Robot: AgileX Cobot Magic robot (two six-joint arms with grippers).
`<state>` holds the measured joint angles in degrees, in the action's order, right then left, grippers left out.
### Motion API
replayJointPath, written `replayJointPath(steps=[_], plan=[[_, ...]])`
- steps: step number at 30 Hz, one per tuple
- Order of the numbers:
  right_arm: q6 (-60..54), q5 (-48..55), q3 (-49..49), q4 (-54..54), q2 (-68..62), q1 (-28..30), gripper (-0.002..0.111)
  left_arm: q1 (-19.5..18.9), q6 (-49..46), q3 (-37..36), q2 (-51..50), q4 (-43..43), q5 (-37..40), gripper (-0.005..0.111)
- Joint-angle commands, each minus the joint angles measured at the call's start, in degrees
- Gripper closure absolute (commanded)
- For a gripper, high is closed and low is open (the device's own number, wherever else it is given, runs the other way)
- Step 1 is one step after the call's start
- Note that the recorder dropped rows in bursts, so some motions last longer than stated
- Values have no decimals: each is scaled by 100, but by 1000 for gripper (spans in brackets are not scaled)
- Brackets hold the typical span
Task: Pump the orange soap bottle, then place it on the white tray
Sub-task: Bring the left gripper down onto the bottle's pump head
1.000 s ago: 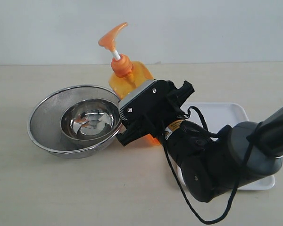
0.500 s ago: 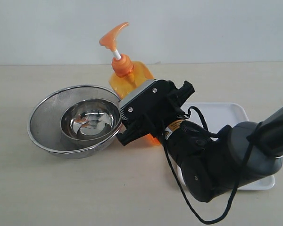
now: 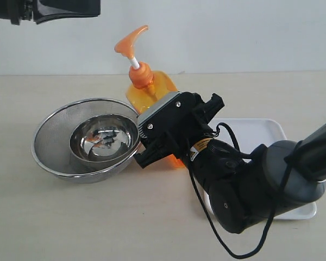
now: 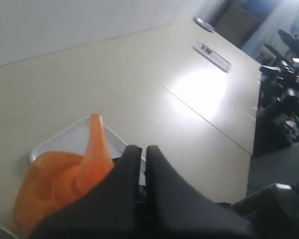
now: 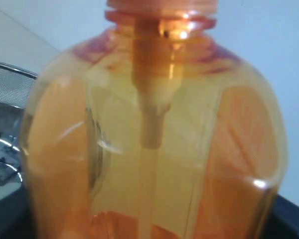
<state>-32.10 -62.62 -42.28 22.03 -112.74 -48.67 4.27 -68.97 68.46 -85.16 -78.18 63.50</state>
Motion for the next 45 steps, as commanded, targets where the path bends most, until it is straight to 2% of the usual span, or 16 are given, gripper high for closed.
replayJointPath(steps=[1, 4, 8, 17, 29, 39, 45], plan=[[-53, -49, -45, 5, 93, 17, 107, 444, 81, 773, -364, 747, 337, 102], [-53, -49, -45, 5, 93, 17, 107, 695, 592, 1264, -571, 1332, 201, 102], [-53, -24, -45, 5, 93, 17, 107, 869, 831, 1681, -827, 1564, 146, 102], [-53, 0, -45, -9, 93, 17, 107, 1247, 899, 1923, -1270, 1726, -207, 102], [-53, 19, -45, -9, 93, 17, 107, 1236, 928, 1923, -1418, 2135, -901, 102], [-53, 32, -45, -9, 93, 17, 107, 1227, 1359, 1923, -1418, 3001, -1087, 102], [-78, 18, -45, 3, 93, 17, 107, 1224, 1982, 1923, -1329, 3791, -1097, 102]])
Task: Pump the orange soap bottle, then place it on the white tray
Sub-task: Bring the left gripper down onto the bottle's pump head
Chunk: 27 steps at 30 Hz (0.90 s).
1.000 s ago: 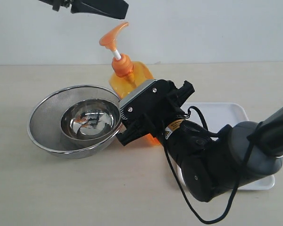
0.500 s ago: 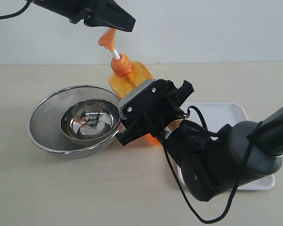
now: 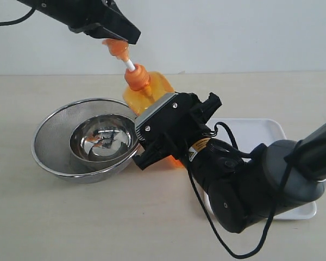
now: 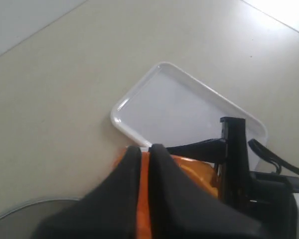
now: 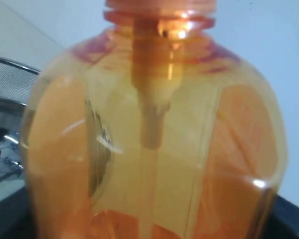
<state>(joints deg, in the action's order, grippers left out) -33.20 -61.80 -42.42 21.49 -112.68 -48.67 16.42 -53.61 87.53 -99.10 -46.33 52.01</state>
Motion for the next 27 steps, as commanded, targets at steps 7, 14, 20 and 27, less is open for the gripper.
replayJointPath(steps=[7, 14, 20, 27], plan=[[66, -98, -31, 83, 87, 17, 107, -49, 1175, 4, 398, 1180, -50, 102], [72, -189, -41, 83, 87, 17, 107, -49, 1244, -142, 621, 1237, 175, 102], [28, -213, -53, 109, 87, 17, 107, -49, 1241, -803, 1208, 1237, -256, 102], [5, -181, -53, 109, 87, 17, 107, -49, 1216, -1111, 1312, 1234, -456, 102]])
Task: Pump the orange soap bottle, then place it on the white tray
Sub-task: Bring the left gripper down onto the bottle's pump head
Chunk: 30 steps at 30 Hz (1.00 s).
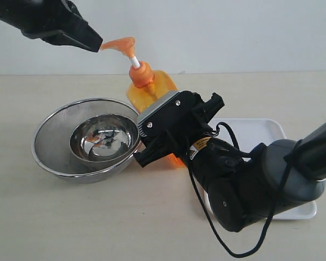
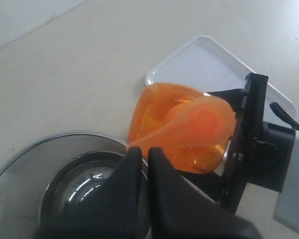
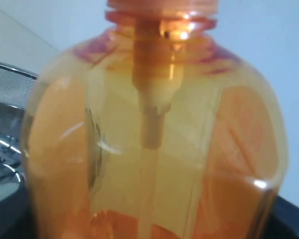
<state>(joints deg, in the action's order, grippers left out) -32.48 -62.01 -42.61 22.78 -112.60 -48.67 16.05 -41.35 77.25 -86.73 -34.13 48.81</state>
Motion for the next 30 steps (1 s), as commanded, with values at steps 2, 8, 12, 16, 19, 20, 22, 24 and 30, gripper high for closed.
replayJointPath(steps=[2, 8, 12, 16, 19, 20, 22, 24, 30], plan=[[-111, -152, -34, -20, 79, 17, 107, -12, 0, -83, 220, 0, -231, 102], [-110, -113, -34, -20, 79, 17, 107, -12, -224, -83, 502, -316, -1130, 102], [-110, -82, -34, -20, 79, 17, 107, -12, -690, -83, 228, -871, -1290, 102], [-110, -71, -34, -20, 79, 17, 107, 0, -1104, -83, -102, -1382, -1195, 102], [-110, -71, -34, -20, 79, 17, 107, 0, -1104, -83, -266, -1229, -1025, 102], [-110, -71, -34, -20, 79, 17, 107, 0, -1093, -83, -266, -1100, -982, 102], [-110, -71, -34, -20, 79, 17, 107, 0, -1079, -83, -266, -1050, -841, 102], [-110, -71, -34, -20, 79, 17, 107, 0, -796, -83, -266, -746, -720, 102], [-110, -71, -34, -20, 79, 17, 107, 0, -474, -83, -266, -487, -390, 102]])
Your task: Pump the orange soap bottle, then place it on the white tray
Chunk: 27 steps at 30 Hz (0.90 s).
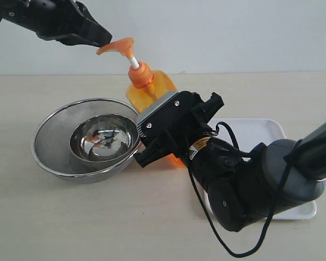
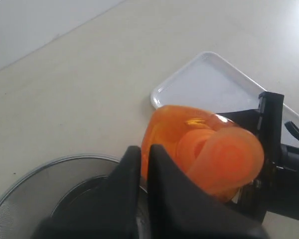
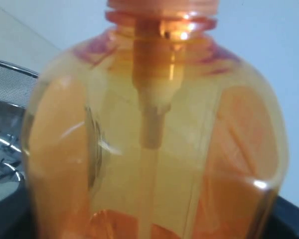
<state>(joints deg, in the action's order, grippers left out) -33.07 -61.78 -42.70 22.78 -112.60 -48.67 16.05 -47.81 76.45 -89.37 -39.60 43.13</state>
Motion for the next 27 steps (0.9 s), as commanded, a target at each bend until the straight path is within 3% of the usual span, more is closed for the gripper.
replayJointPath(steps=[1, 14, 20, 27], plan=[[-52, -94, -25, -20, 79, 17, 107, 0, 172, -3, -2, 71, 177, 102], [-220, -94, -25, -31, 79, 17, 107, 0, 281, -3, 687, 9, 88, 102], [-330, -94, -25, -31, 79, 17, 107, 0, 281, -3, 790, -337, 786, 102], [-305, -70, -25, -71, 79, 17, 107, 335, 176, -3, 474, -442, 565, 102]])
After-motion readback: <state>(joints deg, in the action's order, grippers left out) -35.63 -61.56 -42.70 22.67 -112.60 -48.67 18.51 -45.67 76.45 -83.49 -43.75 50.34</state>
